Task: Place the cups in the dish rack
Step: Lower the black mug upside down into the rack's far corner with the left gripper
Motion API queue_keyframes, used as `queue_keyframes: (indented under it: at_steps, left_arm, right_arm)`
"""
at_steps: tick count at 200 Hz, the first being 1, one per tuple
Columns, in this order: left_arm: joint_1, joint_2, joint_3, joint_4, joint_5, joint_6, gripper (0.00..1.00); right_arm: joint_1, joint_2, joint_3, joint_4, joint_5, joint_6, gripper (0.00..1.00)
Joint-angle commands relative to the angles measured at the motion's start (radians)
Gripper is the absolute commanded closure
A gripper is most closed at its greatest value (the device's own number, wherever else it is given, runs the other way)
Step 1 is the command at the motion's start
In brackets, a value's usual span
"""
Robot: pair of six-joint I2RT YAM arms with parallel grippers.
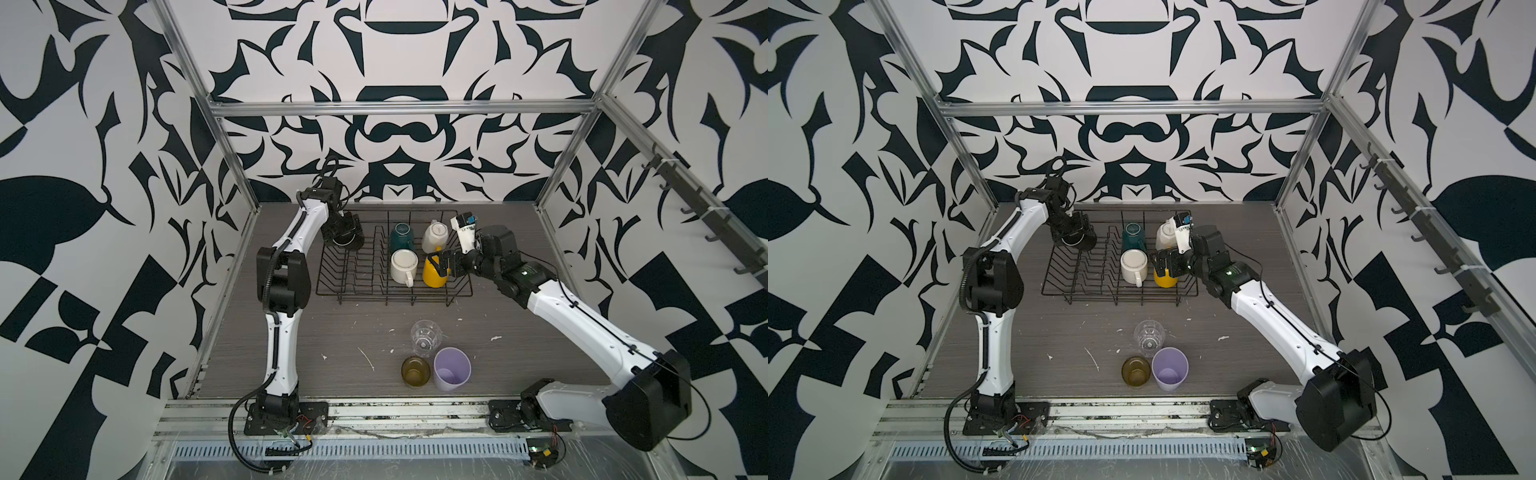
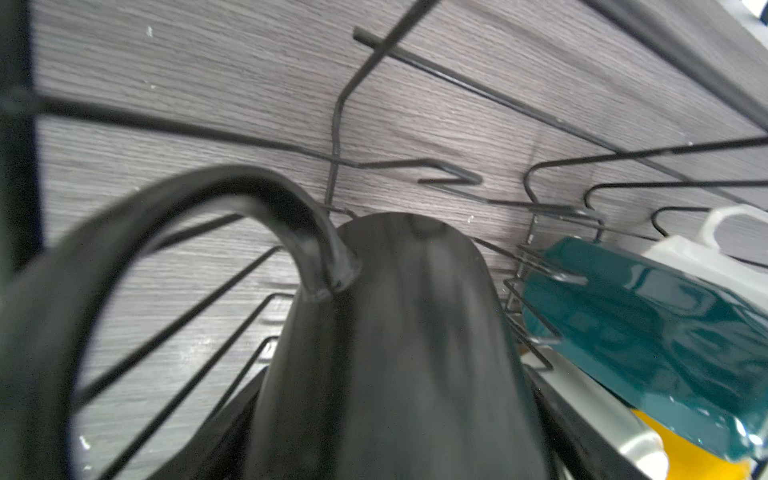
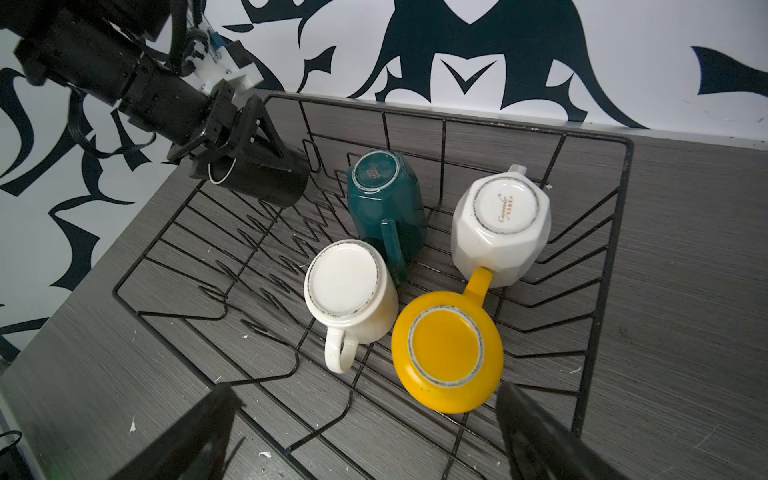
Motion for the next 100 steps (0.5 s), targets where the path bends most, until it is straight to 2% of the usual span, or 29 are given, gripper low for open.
queue_keyframes:
  at_steps: [1,15,32,51,60,79,82,100]
  left_arm:
    - [0.003,0.024,0.035,-0.056,-0.003,-0.004,0.78]
    - [0.004,0.038,0.040,-0.058,-0.002,-0.004,0.55]
    - [0.003,0.050,0.040,-0.056,-0.004,0.003,0.39]
    - [0.003,0.045,0.021,-0.033,-0.013,0.014,0.29]
    - [0.003,0.040,0.010,-0.019,-0.014,0.022,0.19]
    - [0.002,0.038,0.003,-0.014,-0.005,0.039,0.16]
    - [0.002,0.036,0.002,-0.013,-0.005,0.040,0.12]
    - [0.003,0.033,-0.011,-0.001,-0.014,0.042,0.07]
  right_arm:
    - [-0.004,-0.003,-0.001,0.043,-0.019,0.015,0.01]
    - [-0.004,-0.003,-0.002,0.045,-0.021,0.017,0.01]
    - [-0.004,-0.001,-0.004,0.046,-0.024,0.019,0.01]
    - [-0.005,0.000,-0.006,0.049,-0.029,0.021,0.01]
    - [-0.004,0.002,-0.006,0.049,-0.030,0.022,0.01]
    - [-0.004,0.006,-0.004,0.051,-0.035,0.024,0.01]
    - [-0.003,0.008,-0.004,0.052,-0.036,0.025,0.01]
    - [-0.004,0.013,-0.002,0.051,-0.039,0.028,0.01]
